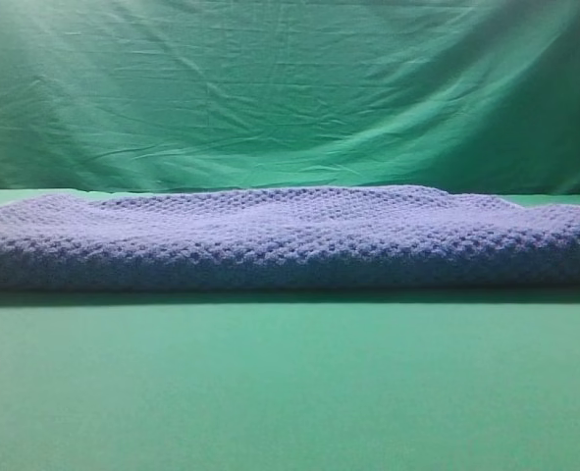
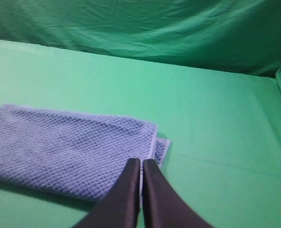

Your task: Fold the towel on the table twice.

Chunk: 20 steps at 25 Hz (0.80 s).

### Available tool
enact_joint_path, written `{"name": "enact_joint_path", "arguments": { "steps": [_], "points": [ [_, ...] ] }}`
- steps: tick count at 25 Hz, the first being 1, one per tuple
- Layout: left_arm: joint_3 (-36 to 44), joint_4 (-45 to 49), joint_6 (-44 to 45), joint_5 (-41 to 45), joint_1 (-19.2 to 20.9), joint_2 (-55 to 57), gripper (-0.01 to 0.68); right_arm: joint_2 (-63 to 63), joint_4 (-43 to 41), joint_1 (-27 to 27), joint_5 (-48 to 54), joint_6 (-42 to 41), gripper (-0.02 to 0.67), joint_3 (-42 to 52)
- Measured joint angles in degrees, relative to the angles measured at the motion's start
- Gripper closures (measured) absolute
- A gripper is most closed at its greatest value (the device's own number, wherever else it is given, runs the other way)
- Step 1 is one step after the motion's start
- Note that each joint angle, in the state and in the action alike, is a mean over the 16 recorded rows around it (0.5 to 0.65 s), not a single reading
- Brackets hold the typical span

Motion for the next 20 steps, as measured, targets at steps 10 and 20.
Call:
{"name": "enact_joint_path", "arguments": {
  "steps": [10,20],
  "points": [
    [6.94,-0.14,-1.19,-0.71,0.00,-9.33,0.673,-15.68,5.09,0.00,-2.17,-2.08,0.649,9.34],
    [11.82,-0.26,-2.36,-5.86,0.00,-10.03,0.673,-23.32,6.81,0.00,-1.12,-2.31,0.649,12.15]
  ]
}}
